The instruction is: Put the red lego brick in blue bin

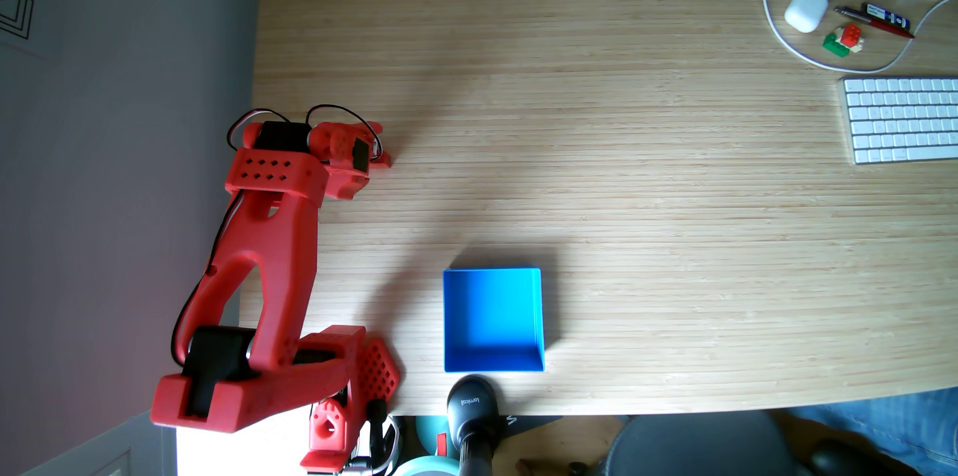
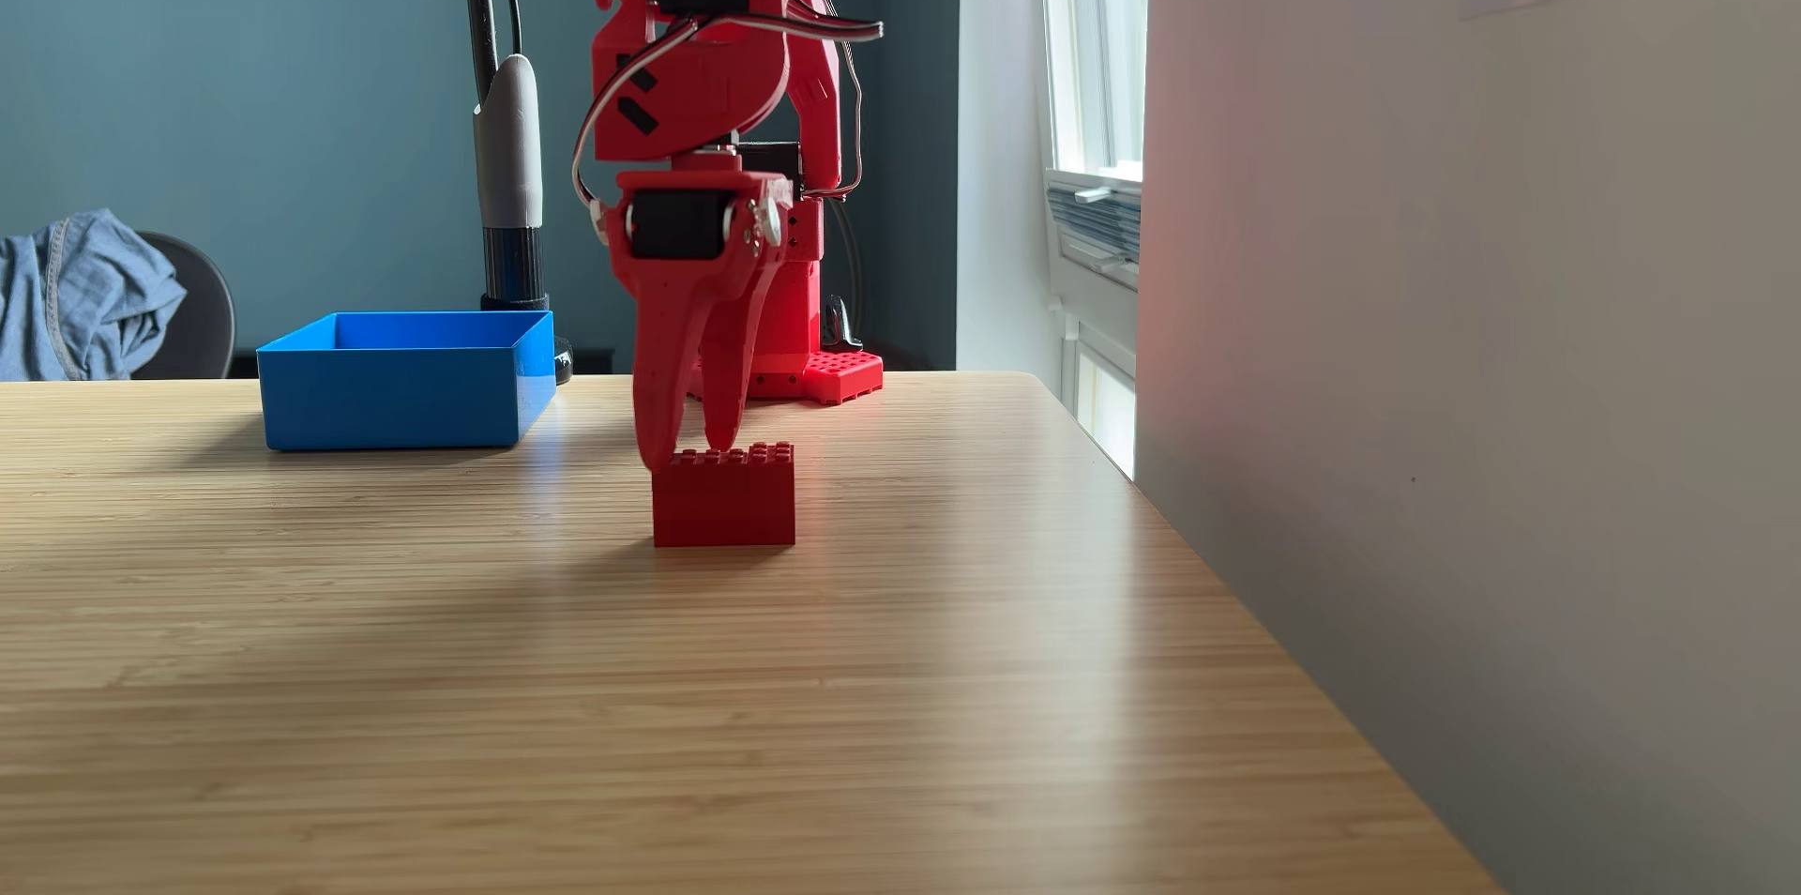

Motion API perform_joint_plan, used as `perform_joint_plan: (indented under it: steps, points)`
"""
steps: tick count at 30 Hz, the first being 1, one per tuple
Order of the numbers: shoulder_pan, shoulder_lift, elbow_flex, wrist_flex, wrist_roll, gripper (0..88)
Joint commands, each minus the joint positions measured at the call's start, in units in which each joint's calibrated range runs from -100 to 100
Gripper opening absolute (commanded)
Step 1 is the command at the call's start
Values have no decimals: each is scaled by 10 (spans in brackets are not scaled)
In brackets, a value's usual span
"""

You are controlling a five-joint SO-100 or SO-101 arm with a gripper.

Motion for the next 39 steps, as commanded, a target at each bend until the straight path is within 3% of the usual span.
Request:
perform_joint_plan:
  steps: [1, 7, 14, 24, 39]
  points:
    - [0, 12, -47, 2, -6, 286]
    - [0, 46, -65, -2, -19, 188]
    - [1, 62, -72, -28, -35, 1]
    - [1, 56, -74, -31, -44, 1]
    - [74, -6, -184, 170, -4, 1]
